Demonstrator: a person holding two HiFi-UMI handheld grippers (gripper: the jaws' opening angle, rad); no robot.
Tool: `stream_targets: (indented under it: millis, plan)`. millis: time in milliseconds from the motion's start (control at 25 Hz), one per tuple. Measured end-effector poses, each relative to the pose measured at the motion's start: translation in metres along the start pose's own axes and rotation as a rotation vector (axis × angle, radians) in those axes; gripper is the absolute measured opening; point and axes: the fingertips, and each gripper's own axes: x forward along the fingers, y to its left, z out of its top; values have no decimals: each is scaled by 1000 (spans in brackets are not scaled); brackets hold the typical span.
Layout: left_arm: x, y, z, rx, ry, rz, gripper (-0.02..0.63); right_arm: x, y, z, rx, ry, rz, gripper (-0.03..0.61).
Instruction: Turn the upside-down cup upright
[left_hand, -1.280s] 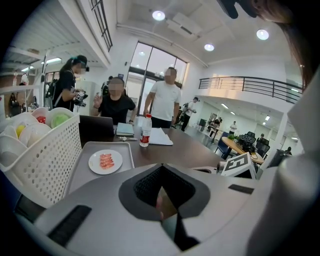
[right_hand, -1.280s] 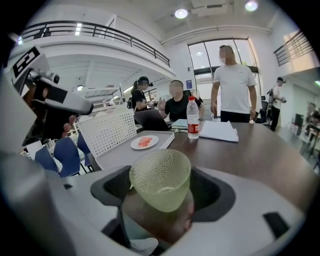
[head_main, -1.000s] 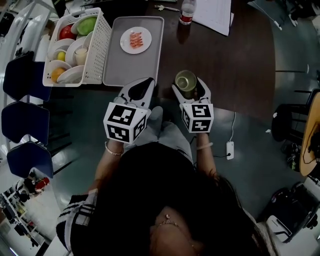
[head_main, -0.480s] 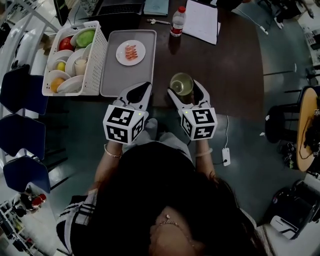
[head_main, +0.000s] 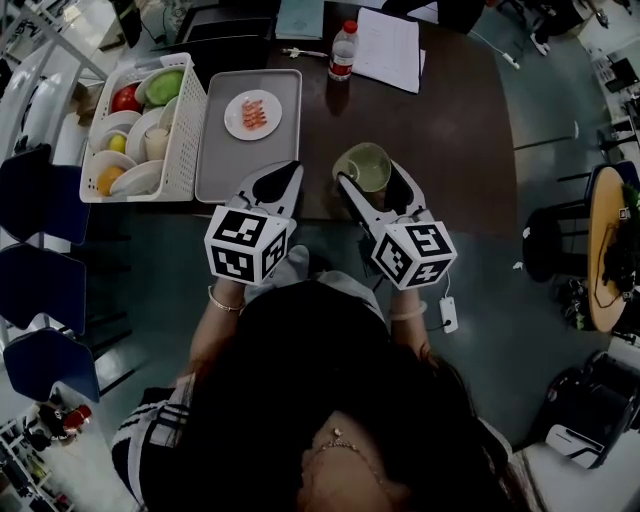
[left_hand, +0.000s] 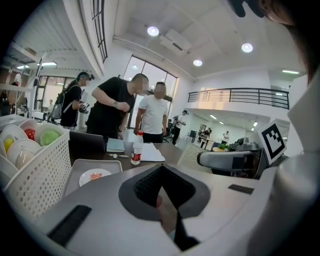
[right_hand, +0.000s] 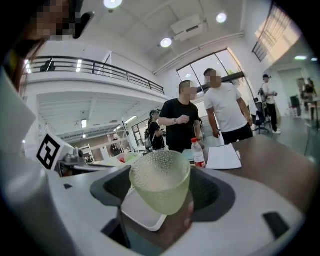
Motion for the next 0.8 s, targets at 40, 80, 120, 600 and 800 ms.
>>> stream_targets:
  millis: [40, 80, 120, 600, 800]
  plan:
    - [0, -1, 1, 1, -2, -3, 2, -2, -1, 2, 36, -15, 9, 379]
    - [0, -2, 2, 2, -5, -6, 2, -4, -2, 4, 69, -29, 17, 379]
    - [0, -3, 2, 2, -6, -9, 3, -6, -3, 5, 99, -41, 24, 379]
    - [-7, -8, 5, -20, -27, -44, 3, -18, -9, 9, 512, -151, 181, 379]
    - [-11, -8, 6, -33, -38, -51, 3, -19, -6, 13, 625, -191, 271, 379]
